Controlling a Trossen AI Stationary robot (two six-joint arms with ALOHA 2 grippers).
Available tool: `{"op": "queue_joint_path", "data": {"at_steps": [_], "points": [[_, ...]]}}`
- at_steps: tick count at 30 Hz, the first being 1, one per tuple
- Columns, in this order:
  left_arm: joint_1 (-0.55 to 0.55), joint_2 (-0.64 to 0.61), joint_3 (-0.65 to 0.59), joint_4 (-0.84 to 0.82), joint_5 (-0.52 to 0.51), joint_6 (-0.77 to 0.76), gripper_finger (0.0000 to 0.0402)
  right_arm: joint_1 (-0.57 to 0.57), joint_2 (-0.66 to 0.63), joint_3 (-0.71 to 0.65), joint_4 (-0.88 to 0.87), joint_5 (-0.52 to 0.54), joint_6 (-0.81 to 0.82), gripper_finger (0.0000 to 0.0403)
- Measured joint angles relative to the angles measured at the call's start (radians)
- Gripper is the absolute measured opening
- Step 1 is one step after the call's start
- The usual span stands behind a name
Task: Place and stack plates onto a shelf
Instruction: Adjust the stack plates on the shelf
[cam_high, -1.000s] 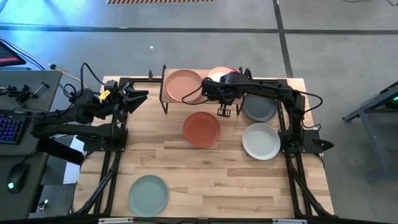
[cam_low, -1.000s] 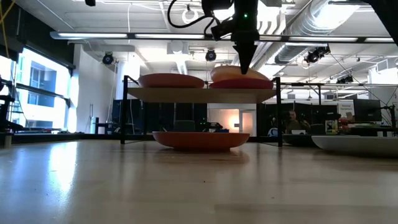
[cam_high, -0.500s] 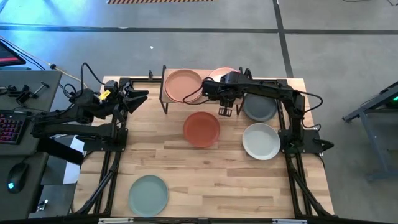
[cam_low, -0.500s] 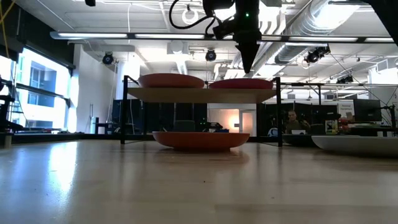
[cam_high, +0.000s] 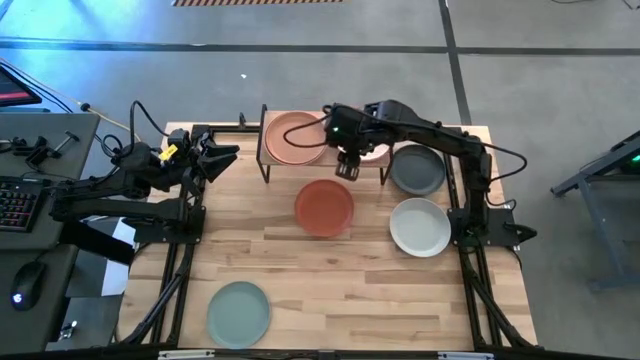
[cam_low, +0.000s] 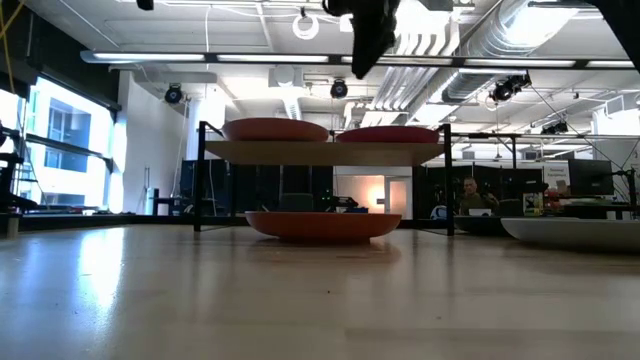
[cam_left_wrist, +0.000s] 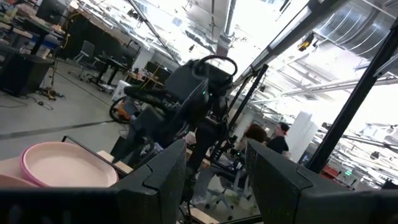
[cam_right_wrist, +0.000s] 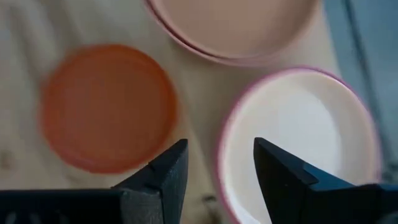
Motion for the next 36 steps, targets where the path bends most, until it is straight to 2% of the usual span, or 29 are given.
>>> {"op": "queue_joint_path", "data": {"at_steps": [3,9,20,23,26,29,31,36], "points": [[0.000,0.000,0.000,-0.008,0.000,0.008,0.0156,0.012,-0.026,-0.022,0.044,-0.043,0.000,0.0161],[0.000,0.000,0.001,-0.042,0.004,0.014,0.0156,0.045,-0.145,-0.186,0.122,0.001,0.029,0.0161],[0.000,0.000,0.001,-0.069,0.013,0.072,0.0156,0.110,-0.627,-0.807,0.563,0.002,0.337,0.0161],[0.000,0.000,0.001,-0.084,0.013,0.094,0.0156,0.132,-0.749,-0.949,0.690,0.059,0.430,0.0161],[0.000,0.001,0.001,-0.090,0.012,0.097,0.0156,0.138,-0.839,-1.058,0.737,0.172,0.517,0.0161],[0.000,0.014,0.001,-0.088,0.001,0.093,0.0156,0.101,-0.901,-1.125,0.737,0.323,0.609,0.0158],[0.000,0.020,0.001,-0.090,-0.016,0.082,0.0156,0.054,-0.929,-1.149,0.740,0.379,0.651,0.0150],[0.000,0.054,0.001,-0.089,-0.123,0.080,0.0156,-0.112,-0.929,-1.162,0.702,0.328,0.570,0.0112]]}}
